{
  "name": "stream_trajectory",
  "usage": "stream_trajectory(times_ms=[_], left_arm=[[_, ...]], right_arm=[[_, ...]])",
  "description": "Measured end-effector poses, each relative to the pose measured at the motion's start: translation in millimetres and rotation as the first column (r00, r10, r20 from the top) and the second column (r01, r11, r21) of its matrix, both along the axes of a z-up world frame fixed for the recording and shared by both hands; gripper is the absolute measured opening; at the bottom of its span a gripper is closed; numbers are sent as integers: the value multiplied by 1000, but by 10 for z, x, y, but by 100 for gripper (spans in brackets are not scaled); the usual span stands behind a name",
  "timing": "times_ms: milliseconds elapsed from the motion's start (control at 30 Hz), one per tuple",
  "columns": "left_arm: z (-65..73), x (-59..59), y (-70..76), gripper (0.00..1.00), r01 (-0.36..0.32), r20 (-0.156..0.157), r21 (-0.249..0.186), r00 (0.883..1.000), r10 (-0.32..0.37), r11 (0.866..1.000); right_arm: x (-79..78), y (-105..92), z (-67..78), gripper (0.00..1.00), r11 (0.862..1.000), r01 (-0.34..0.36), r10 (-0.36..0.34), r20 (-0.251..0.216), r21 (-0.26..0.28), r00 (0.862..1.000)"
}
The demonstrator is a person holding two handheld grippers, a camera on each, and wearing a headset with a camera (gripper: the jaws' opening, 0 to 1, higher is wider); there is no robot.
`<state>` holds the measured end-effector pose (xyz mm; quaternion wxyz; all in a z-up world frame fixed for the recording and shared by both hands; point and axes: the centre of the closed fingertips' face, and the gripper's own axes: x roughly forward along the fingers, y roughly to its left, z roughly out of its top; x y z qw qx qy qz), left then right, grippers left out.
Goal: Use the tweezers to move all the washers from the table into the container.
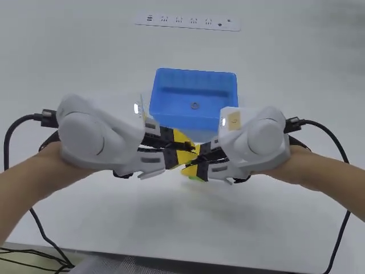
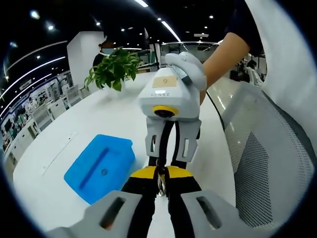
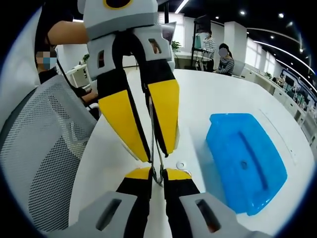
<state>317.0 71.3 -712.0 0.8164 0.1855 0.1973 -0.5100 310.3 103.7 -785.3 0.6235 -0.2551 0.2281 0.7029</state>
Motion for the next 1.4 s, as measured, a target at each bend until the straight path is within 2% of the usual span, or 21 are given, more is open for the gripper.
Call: stream_trajectory(times_ms=[167, 300, 400, 567, 633, 700, 767, 800, 933, 1100, 1233, 1333, 1400], left_arm=[[71, 2, 31, 12, -27, -11, -48, 1000, 27, 998], [136, 1, 42, 18, -39, -4, -68, 999, 39, 997], [212, 0, 57, 21, -56, -2, -100, 998, 56, 993], [279, -17, 129, 30, -86, 0, -112, 996, 86, 990], [288, -37, 153, 35, -99, -22, -118, 995, 97, 988], [304, -41, 166, 40, -106, -14, -119, 994, 105, 987], [323, -73, 153, 47, -122, -49, -149, 992, 116, 981], [343, -92, 144, 50, -122, -51, -166, 992, 115, 979], [328, -132, 162, 61, -125, -59, -154, 991, 117, 980], [313, -145, 248, 68, -158, -71, -157, 986, 148, 975], [291, -149, 324, 74, -187, -78, -148, 981, 177, 971], [304, -159, 365, 78, -201, -92, -159, 978, 188, 967], [308, -145, 407, 80, -211, -85, -153, 976, 199, 966]], right_arm=[[28, -11, 45, 10, 1000, 13, -13, -2, 6, 1000], [46, -24, 91, 10, 999, 29, -29, -4, 13, 1000], [41, -41, 140, 10, 999, 33, -33, -2, 14, 999], [11, -82, 248, 10, 1000, 19, -19, -2, 19, 1000], [2, -131, 301, 10, 1000, 7, -7, -2, 18, 1000], [15, -183, 344, 10, 1000, 2, -2, 0, 18, 1000], [35, -229, 393, 10, 1000, 9, -9, -7, 22, 1000], [54, -255, 420, 10, 1000, 12, -12, -4, 22, 1000], [101, -330, 512, 10, 1000, 15, -15, 6, 25, 1000], [183, -344, 667, 10, 999, 15, -16, 22, 34, 1000], [304, -251, 820, 10, 998, 5, -8, 49, 60, 999], [423, -172, 908, 10, 997, 10, -15, 59, 79, 998], [513, -117, 958, 10, 996, 15, -20, 53, 92, 998]])
